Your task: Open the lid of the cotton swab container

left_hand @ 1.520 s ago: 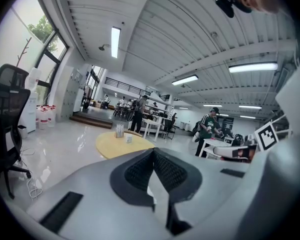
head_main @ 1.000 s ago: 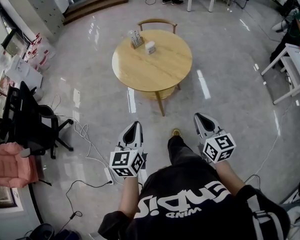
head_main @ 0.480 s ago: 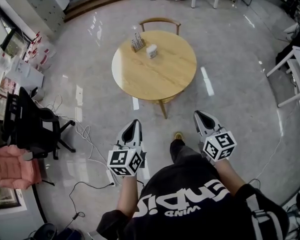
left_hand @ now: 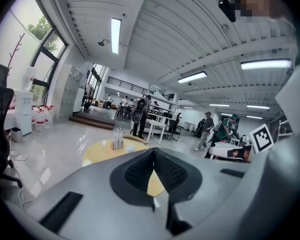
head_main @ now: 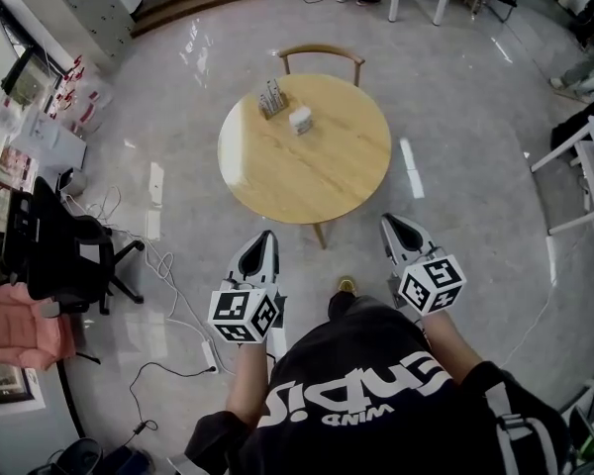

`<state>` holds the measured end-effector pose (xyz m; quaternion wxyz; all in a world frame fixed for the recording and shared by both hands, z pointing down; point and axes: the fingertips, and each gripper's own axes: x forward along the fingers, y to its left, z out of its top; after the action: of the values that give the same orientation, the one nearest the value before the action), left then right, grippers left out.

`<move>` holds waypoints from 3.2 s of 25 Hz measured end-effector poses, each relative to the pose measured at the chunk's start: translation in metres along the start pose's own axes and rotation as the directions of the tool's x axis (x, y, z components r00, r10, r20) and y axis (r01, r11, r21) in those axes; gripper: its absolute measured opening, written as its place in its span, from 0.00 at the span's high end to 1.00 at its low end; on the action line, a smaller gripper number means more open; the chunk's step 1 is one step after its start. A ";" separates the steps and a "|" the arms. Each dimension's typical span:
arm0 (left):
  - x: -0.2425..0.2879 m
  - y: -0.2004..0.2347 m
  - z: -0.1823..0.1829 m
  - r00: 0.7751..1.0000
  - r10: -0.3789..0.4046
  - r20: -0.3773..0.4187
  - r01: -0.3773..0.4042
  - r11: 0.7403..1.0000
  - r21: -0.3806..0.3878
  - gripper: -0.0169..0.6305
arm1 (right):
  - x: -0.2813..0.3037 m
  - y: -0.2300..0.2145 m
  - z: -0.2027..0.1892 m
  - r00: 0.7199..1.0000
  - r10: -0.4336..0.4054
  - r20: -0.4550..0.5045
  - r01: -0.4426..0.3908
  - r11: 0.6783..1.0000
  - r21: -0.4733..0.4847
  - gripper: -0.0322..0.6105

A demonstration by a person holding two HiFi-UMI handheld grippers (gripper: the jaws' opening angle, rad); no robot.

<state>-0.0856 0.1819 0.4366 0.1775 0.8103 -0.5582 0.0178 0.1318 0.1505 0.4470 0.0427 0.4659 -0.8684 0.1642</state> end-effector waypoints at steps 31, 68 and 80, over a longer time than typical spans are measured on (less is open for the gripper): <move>0.117 0.038 0.032 0.997 0.075 0.029 -0.075 0.997 -0.004 0.96 | 0.112 -0.065 0.026 0.993 0.098 -0.072 -0.099 0.995 -0.016 0.95; 0.269 0.128 0.109 0.986 -0.165 -0.015 0.165 0.985 0.059 0.96 | 0.264 -0.088 0.091 0.998 -0.053 -0.037 0.053 0.999 -0.005 0.95; 0.299 0.127 0.101 0.985 -0.165 -0.043 0.168 0.984 0.064 0.82 | 0.292 -0.108 0.098 0.999 -0.006 -0.043 0.006 1.000 -0.009 0.95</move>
<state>-0.1061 -0.1574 0.4440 0.1614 0.8591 -0.4842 0.0368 0.0648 -0.1688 0.4475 0.0641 0.4645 -0.8667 0.1703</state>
